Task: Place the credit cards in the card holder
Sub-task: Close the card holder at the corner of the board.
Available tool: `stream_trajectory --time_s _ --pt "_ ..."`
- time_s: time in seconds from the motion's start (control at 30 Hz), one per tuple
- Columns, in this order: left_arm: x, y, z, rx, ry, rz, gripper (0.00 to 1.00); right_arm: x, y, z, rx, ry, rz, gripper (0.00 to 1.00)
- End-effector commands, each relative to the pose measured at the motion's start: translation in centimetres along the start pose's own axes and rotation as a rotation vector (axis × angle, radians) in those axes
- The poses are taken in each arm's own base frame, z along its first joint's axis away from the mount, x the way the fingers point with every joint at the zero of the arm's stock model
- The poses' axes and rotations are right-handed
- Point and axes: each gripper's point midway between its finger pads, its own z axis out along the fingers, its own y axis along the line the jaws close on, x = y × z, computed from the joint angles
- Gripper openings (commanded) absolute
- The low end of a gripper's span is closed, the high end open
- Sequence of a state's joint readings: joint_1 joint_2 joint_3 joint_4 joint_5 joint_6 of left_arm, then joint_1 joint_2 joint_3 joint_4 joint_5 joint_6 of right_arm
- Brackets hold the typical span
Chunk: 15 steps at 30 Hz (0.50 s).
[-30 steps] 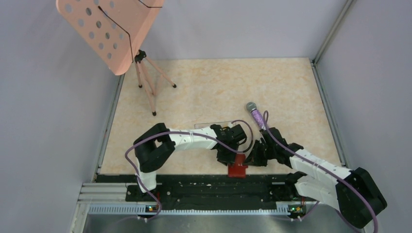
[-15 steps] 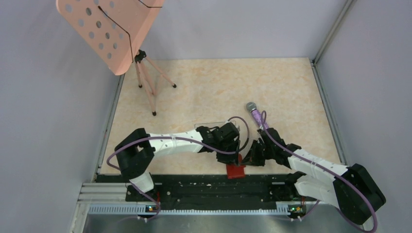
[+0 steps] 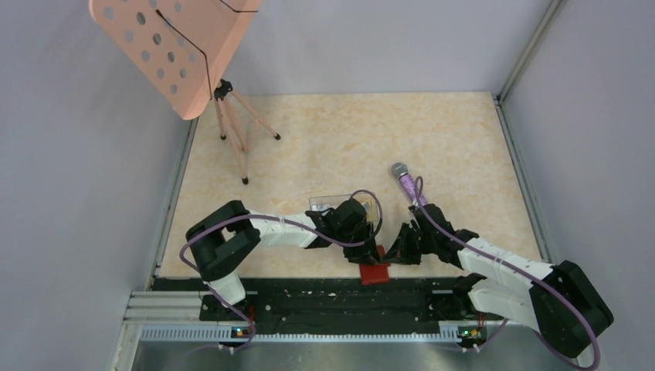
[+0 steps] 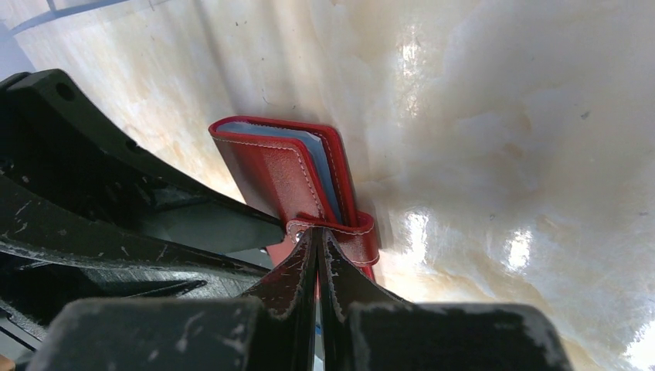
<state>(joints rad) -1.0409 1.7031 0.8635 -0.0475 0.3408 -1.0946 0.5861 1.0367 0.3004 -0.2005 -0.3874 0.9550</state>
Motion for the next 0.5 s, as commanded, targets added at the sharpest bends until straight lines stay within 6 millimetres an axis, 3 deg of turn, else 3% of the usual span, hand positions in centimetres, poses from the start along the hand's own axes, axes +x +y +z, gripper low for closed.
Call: stream_trajectory --time_s 0.0,0.17,0.4,0.47 --pt "-0.7 -1.4 0.8 0.085 -0.008 -0.012 0.39 1.0 -1.6 0.5 0.033 0.021 0.005 0.0" --pt "-0.7 -0.9 1.4 0.071 -0.003 -0.024 0.33 1.1 -1.2 0.5 0.013 0.022 0.001 0.0" --pt "-0.8 -0.3 1.5 0.039 -0.006 -0.027 0.02 1.2 -1.0 0.4 0.0 0.019 0.001 0.0" --pt "-0.9 -0.5 1.3 0.035 -0.012 -0.015 0.0 1.1 -0.8 0.3 -0.006 0.017 -0.001 0.0"
